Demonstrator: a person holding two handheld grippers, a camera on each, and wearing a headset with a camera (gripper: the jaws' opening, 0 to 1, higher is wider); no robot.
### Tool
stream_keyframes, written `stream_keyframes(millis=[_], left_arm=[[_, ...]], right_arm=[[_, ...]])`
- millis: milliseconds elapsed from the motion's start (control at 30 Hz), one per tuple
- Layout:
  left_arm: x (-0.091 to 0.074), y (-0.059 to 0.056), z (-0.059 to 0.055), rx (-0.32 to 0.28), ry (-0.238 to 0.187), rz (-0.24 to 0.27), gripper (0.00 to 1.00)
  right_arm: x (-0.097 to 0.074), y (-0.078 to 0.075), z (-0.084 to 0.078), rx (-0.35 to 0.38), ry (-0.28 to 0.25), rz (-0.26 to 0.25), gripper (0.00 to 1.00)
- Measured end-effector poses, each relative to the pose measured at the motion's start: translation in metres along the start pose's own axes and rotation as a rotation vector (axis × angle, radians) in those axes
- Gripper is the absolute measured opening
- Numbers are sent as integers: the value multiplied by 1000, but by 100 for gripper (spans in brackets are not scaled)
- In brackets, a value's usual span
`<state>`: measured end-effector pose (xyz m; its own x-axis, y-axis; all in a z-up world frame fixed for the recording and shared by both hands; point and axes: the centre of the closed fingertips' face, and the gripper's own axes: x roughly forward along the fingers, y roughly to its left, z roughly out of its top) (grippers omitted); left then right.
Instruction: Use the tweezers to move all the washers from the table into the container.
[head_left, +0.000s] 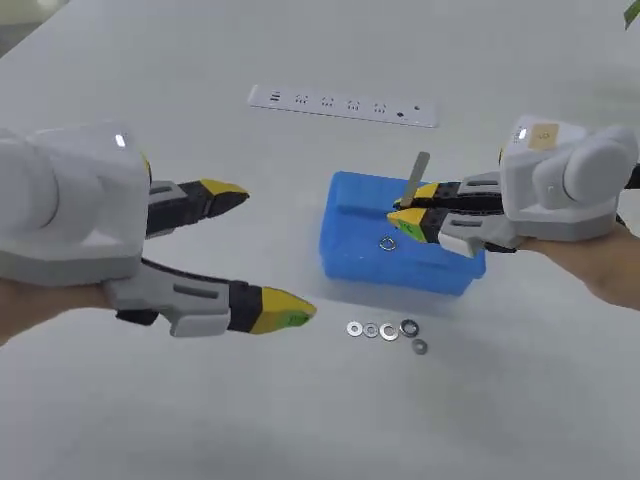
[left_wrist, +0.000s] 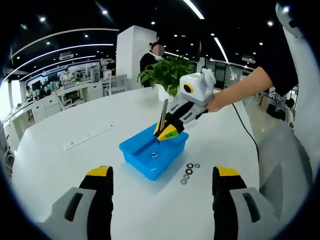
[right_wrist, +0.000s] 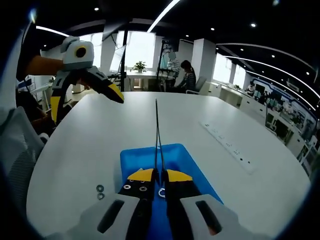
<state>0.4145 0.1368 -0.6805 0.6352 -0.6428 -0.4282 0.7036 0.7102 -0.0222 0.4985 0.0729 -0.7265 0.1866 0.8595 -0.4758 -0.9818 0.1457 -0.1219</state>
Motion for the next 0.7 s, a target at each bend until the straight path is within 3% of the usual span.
stream_keyframes(millis=[100, 233, 300, 333, 367, 500, 567, 633, 700], left_arm=[[13, 4, 16, 48, -17, -24, 86], [34, -1, 31, 96, -30, -91, 77], [43, -3, 37, 85, -44, -119, 75], [51, -5, 46, 56, -90, -141, 75], [55, -6, 48, 47, -98, -155, 74], [69, -3, 60, 45, -128, -184, 60], [76, 0, 65, 39, -132, -199, 57], [82, -2, 69, 72, -121, -232, 54], [86, -6, 69, 93, -92, -277, 44]], right_arm=[[-4, 3, 1, -22, 8, 15, 8], [-5, 7, 4, -42, 10, 42, 8], [-5, 9, 5, -46, 9, 51, 8], [-5, 10, 6, -50, 8, 58, 8], [-4, 11, 6, -50, 8, 62, 8], [-2, 14, 7, -60, 12, 75, 8], [0, 14, 7, -62, 12, 81, 8], [1, 15, 8, -63, 10, 85, 8], [2, 15, 9, -64, 8, 87, 8]])
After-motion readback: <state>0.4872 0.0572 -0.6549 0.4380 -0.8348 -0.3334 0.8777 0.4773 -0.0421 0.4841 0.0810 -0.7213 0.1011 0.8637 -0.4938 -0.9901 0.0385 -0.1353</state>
